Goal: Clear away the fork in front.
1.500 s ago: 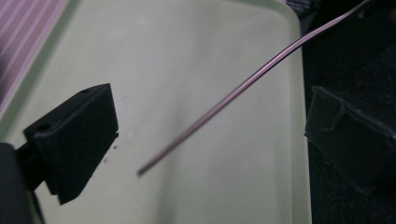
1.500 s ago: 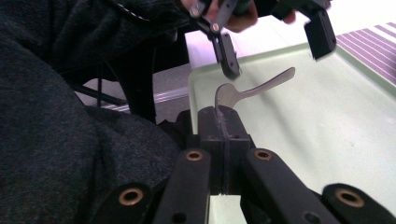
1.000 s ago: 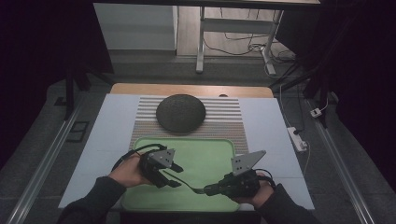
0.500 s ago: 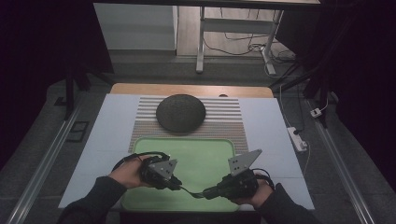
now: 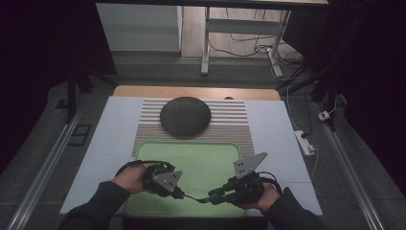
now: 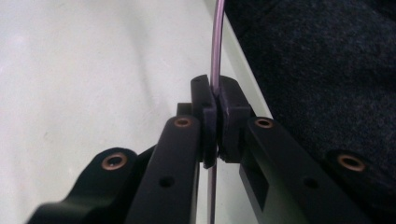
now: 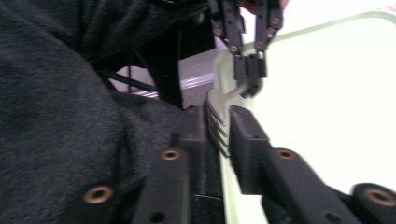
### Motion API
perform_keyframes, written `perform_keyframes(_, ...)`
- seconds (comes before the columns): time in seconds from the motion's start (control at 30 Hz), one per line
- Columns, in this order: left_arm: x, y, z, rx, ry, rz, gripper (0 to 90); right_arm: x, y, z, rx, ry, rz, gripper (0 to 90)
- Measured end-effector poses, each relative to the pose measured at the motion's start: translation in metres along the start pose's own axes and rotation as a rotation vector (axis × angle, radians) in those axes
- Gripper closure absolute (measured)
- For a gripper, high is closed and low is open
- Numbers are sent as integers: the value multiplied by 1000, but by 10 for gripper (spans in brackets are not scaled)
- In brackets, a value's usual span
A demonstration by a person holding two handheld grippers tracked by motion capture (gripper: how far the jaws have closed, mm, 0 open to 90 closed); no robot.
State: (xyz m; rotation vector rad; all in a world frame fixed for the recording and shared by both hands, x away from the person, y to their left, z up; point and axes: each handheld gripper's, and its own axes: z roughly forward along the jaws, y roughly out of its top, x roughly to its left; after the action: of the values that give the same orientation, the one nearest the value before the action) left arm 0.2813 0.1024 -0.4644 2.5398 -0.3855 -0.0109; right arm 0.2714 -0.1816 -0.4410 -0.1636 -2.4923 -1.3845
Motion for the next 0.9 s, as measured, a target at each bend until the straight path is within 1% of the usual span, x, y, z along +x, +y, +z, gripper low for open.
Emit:
perform_keyframes(0.03,0,-1,-1,0,6,-17,863,0,0,0,3,-15,3,720)
perform_keyframes(0.07,1,-1,-1,-1,7,-42,864,-1,0,-1,4,-34,5,697)
perform_keyframes(0.1,1,-2,-1,-1,13,-63,863,-2,0,-3,-3,-71,10,653)
perform_keyframes(0.13,1,-4,-2,-3,16,-86,863,-2,0,-5,-2,-94,13,617)
perform_keyframes(0.17,2,-5,-2,3,20,-101,863,-3,0,-6,-5,-122,14,583)
perform_keyframes(0.23,2,-7,-3,3,22,-159,863,-4,-1,-8,-2,-184,17,530)
perform_keyframes(0.27,3,-9,-4,5,22,-182,863,-4,-1,-8,-2,-184,17,530)
perform_keyframes(0.33,4,-11,-5,7,33,-225,863,-5,-2,-10,-1,-254,24,473)
perform_keyframes(0.37,5,-13,-5,7,39,-248,863,-6,-3,-11,-4,-278,29,446)
perform_keyframes(0.43,5,-15,-7,16,50,-294,862,-7,-4,-13,-14,-297,49,385)
perform_keyframes(0.47,6,-16,-7,17,53,-323,863,-7,-5,-14,-20,-314,54,354)
perform_keyframes(0.57,7,-20,-9,32,73,-416,863,-6,-7,-15,-15,-388,57,265)
perform_keyframes(0.63,8,-23,-10,37,84,-482,863,-5,-8,-17,-12,-417,61,232)
perform_keyframes(0.7,8,-25,-11,44,96,-526,862,-3,-10,-17,-3,-457,65,190)
perform_keyframes(0.77,7,-28,-12,46,103,-557,863,-1,-12,-19,8,-479,76,165)
perform_keyframes(0.87,5,-29,-13,47,117,-614,863,3,-17,-21,9,-518,95,111)
perform_keyframes(0.9,5,-30,-14,46,121,-638,862,4,-18,-22,12,-531,102,88)
